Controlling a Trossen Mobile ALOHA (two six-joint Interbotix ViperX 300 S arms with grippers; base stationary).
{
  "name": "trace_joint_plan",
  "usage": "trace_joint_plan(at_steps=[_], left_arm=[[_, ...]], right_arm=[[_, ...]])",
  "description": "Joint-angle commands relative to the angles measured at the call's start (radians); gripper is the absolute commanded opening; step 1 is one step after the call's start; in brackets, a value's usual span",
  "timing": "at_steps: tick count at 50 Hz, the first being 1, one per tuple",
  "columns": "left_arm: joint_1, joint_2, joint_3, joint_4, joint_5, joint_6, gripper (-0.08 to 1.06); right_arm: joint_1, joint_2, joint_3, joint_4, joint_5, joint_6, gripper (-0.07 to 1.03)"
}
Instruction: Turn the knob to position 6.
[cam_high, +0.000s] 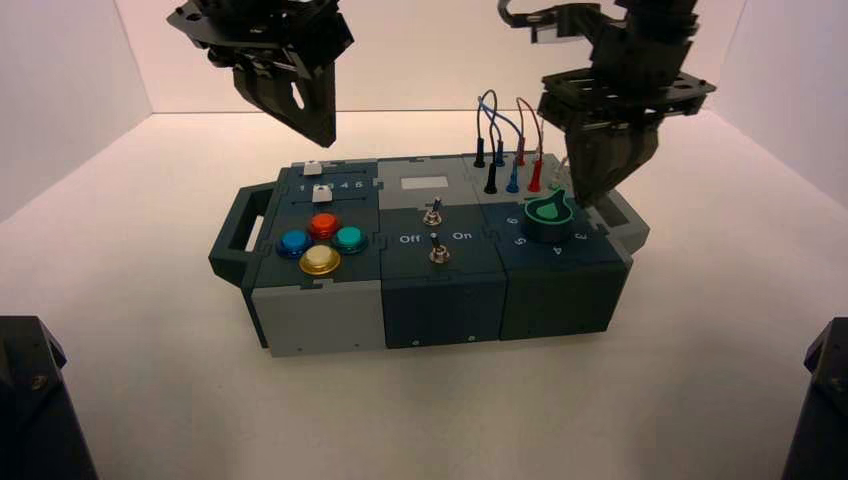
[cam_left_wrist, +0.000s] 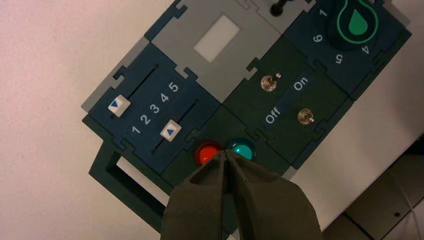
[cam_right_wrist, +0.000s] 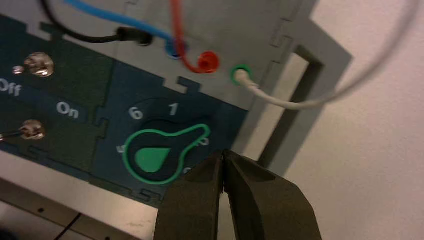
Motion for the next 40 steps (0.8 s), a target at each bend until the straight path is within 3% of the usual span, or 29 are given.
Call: trace_joint_plan(at_steps=[1,23,40], left_arm=[[-0.009,-0.006,-0.031,-0.002,-0.003,0.009,-0.03],[-0.026,0.018,-0.041,0.0,0.002,0.012,-0.03],[-0.031,0.029,-0.043,-0.002,0.008,0.014,-0.03]], right_arm=[[0.011,-0.008,-0.026,0.021,0.0,0.0,-0.02],[0.014,0.018,-0.048,0.041,0.0,-0.002,-0.02],[0.074,0.074,-0.106,0.06,0.0,-0.002,-0.02]])
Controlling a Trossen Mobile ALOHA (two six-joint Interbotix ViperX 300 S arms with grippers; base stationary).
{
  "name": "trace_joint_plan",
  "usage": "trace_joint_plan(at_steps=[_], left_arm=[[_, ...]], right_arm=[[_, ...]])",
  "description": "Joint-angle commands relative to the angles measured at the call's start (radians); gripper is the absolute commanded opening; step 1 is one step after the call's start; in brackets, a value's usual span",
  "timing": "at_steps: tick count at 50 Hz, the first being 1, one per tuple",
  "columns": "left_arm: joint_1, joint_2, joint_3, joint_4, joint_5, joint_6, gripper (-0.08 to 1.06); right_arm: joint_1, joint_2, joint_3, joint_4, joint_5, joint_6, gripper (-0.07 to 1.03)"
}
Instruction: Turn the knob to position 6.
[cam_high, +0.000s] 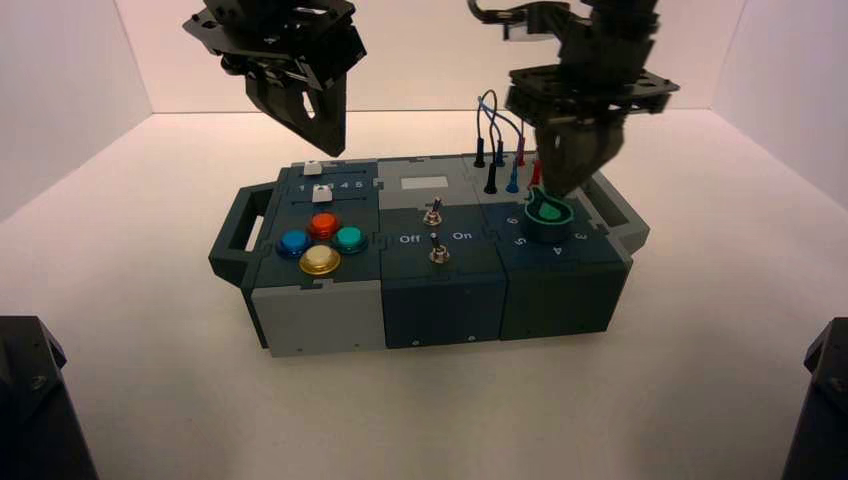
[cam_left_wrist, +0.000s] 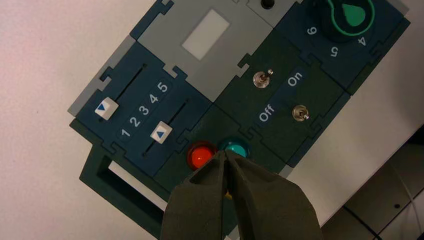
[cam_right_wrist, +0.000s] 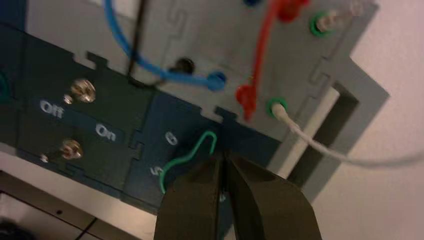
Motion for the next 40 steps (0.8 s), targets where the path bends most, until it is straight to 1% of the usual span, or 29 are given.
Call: trace_joint_plan(at_steps=[1,11,29,35,40], left_arm=[[-0.005,-0.008,-0.026,-0.002,-0.002,0.006,-0.03],[-0.005,-0.008,-0.026,-0.002,0.003,0.012,-0.03],[-0.005,-0.009,-0.026,-0.002,0.006,0.015,-0.03],[-0.005,-0.011,-0.026,-0.002,0.008,0.015,-0.03],[-0.005,-0.012,-0.021,-0.002,0.008,0.014,-0.03]], right_arm=[[0.031,0.009,-0.041,0.018,0.002,-0.002,-0.02],[0.04,0.029,-0.063,0.029,0.006,-0.002,-0.02],[0.04,0.031,-0.086,0.028,0.026,-0.002,-0.02],[0.031,0.029,-0.087,0.015,0.026,-0.002,-0.02],[0.008,0.015,-0.091,-0.011,0.032,0.0,-0.02]])
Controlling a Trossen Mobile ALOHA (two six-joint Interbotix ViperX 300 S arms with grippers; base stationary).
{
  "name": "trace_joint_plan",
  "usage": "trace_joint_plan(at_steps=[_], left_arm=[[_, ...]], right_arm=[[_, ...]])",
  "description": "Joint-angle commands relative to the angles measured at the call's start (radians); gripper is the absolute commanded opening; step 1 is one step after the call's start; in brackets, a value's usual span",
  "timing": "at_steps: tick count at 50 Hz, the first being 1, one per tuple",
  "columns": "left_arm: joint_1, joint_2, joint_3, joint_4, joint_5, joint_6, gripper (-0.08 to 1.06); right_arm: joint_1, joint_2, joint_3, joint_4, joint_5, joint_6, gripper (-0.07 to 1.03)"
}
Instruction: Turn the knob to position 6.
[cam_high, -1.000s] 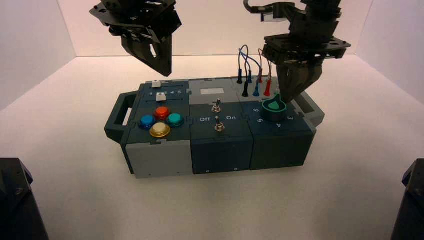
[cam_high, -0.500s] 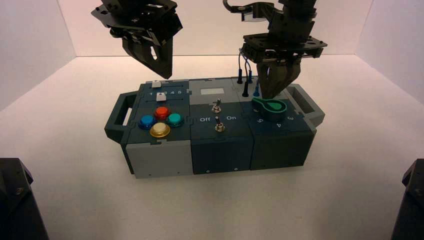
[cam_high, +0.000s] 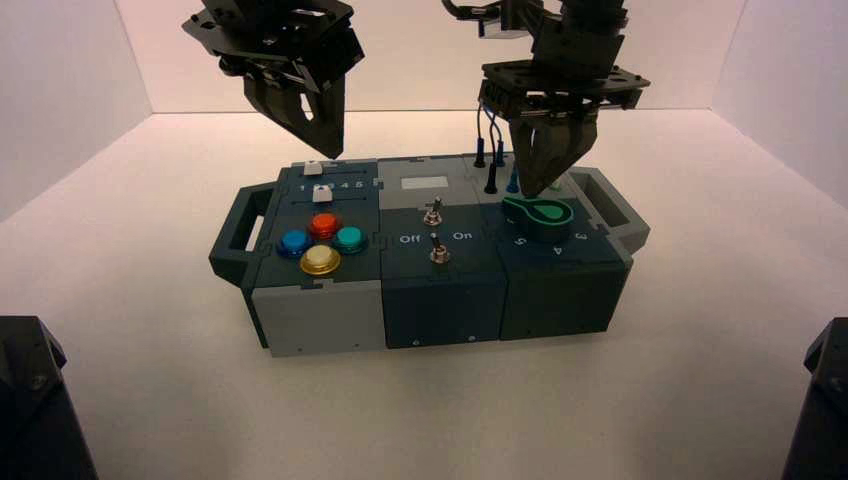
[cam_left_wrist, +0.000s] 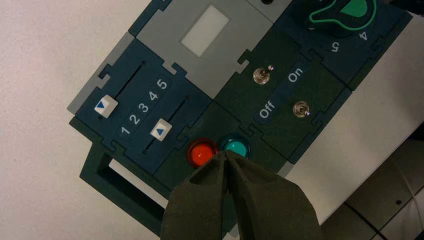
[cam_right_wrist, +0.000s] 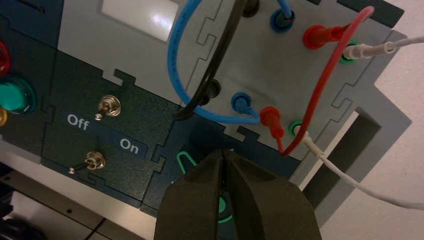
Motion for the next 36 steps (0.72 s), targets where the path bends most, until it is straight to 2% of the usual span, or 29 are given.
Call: trace_joint_plan(at_steps=[1,11,19,25,36], left_arm=[[-0.003,-0.014,-0.021,-0.002,-0.003,0.008,-0.03],[-0.003,-0.014,-0.02,0.0,0.005,0.008,-0.03],[-0.003,-0.015,-0.023,-0.002,0.008,0.006,-0.03],[-0.003,-0.015,-0.021,-0.002,0.009,0.006,-0.03],[-0.003,-0.015,-0.02,-0.002,0.009,0.005,-0.03]], right_arm=[[-0.029,-0.032,-0.025,-0.025,0.009,0.0,-0.02],[-0.061,-0.126,-0.032,-0.037,0.074,0.002,-0.02],[-0.054,-0.212,-0.025,-0.008,0.124,0.02,-0.02],[-0.054,-0.244,0.006,0.028,0.118,0.018,-0.02],[-0.054,-0.244,0.04,0.035,0.1,0.018,-0.02]])
